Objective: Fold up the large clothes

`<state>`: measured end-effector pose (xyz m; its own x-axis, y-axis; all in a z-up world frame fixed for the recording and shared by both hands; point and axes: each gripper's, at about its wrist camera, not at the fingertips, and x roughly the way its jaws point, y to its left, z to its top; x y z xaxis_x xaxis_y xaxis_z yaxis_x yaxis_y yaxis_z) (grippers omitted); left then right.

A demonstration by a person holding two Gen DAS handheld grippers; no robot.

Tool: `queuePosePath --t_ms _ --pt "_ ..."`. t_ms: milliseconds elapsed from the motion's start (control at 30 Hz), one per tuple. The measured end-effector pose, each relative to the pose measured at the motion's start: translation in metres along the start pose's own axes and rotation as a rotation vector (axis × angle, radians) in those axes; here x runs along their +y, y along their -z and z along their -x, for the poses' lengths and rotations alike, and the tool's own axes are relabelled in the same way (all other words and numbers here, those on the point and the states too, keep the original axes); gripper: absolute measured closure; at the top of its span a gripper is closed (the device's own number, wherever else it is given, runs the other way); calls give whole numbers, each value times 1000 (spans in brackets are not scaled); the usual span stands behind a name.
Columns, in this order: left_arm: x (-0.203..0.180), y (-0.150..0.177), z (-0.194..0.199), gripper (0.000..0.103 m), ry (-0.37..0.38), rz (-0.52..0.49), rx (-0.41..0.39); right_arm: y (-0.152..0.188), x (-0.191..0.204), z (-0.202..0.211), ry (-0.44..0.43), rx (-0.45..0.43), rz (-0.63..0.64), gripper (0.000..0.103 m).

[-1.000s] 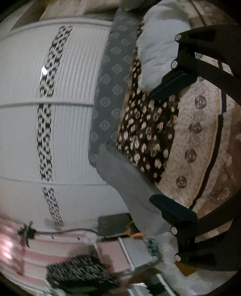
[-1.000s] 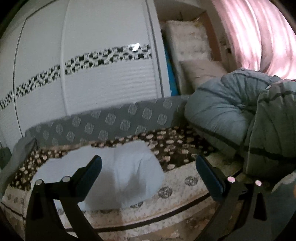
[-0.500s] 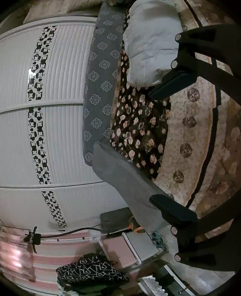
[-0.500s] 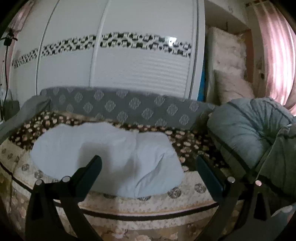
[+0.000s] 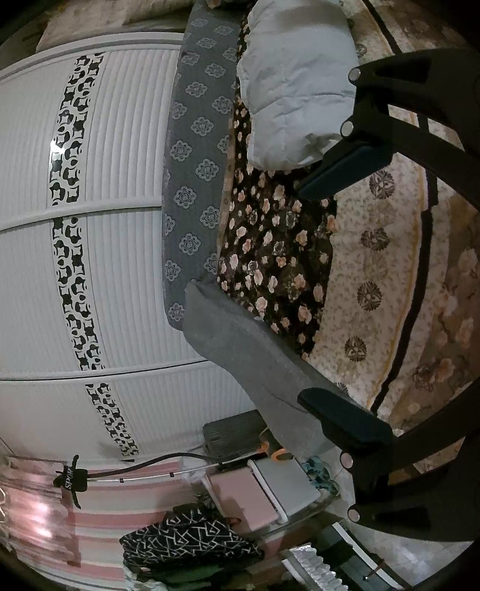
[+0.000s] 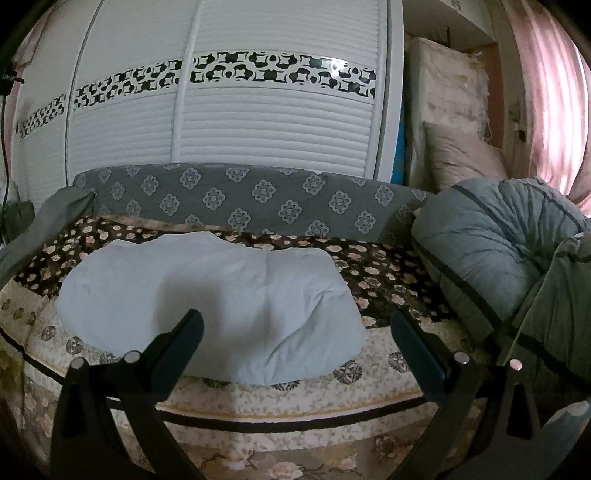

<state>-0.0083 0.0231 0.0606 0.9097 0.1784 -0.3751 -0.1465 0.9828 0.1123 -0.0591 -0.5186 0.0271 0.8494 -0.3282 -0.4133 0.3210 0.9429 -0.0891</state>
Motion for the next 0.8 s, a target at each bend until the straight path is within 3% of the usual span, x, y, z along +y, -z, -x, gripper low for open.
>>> queuePosePath --t_ms 800 --pt "-6 2 -5 3 27 -27 15 5 3 -2 17 -6 -4 2"
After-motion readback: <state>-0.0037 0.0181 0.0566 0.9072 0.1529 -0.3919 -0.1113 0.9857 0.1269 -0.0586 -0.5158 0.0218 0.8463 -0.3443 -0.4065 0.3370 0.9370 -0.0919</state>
